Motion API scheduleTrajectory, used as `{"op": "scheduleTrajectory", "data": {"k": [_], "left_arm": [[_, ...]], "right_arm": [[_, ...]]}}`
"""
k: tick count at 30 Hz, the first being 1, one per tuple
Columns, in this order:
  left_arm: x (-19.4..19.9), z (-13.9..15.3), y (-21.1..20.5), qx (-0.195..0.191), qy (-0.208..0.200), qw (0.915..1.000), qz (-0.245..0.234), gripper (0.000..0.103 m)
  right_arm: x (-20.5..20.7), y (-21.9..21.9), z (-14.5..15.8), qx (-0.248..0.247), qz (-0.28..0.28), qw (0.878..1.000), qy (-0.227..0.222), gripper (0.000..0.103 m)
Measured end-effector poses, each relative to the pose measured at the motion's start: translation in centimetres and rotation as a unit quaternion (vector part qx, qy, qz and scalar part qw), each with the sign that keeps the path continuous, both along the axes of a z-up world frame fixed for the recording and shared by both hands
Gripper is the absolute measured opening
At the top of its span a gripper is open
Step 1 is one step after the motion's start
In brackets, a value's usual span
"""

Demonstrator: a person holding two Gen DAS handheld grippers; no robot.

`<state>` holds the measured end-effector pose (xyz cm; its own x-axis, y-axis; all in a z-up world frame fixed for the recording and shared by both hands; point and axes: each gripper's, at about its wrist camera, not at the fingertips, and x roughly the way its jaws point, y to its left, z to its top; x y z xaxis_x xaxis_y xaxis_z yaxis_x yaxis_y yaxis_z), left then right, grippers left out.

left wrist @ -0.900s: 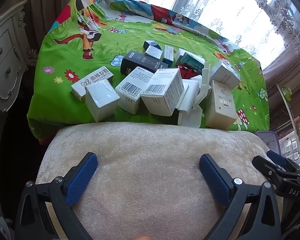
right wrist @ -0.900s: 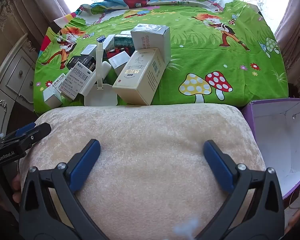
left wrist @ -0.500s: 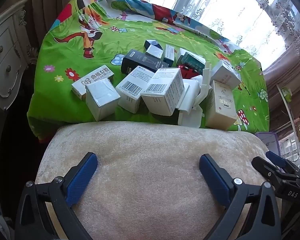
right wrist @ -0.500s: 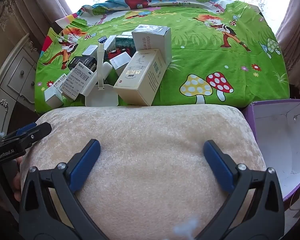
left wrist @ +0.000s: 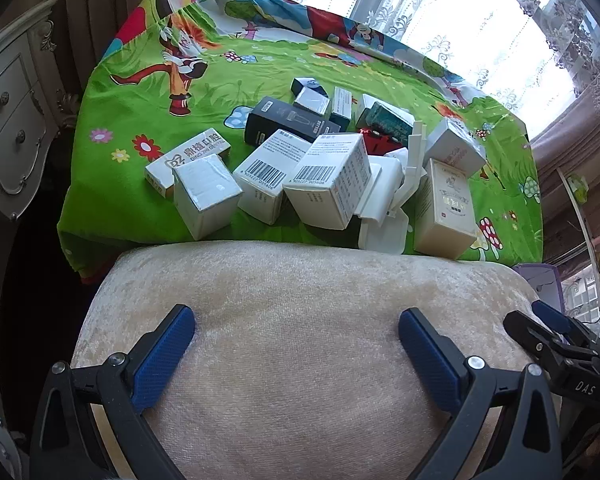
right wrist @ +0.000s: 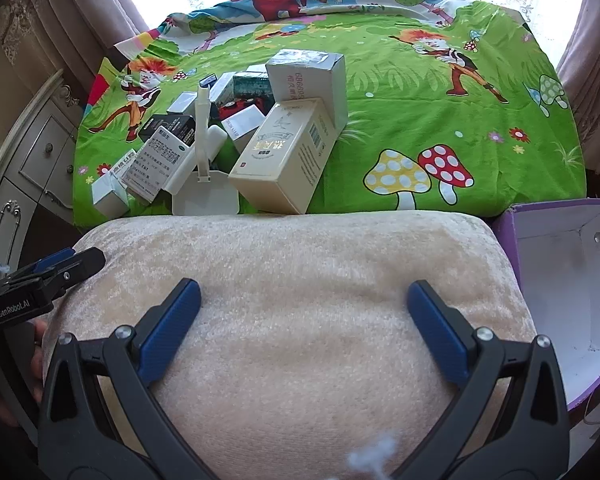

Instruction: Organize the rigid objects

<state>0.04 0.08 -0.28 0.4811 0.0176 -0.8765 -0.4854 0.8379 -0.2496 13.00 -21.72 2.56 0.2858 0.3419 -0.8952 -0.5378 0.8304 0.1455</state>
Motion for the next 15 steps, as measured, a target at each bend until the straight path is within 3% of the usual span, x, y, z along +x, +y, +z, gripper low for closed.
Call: {"op": "scheduleTrajectory", "data": {"k": [15], "left_arm": [[-0.03, 0.08, -0.04, 0.001, -0.002, 1.0000, 0.000, 0.103]], "right_arm": [[0.39, -0.23, 0.06, 0.011, 0.017, 1.000, 0.015, 0.103]]}}
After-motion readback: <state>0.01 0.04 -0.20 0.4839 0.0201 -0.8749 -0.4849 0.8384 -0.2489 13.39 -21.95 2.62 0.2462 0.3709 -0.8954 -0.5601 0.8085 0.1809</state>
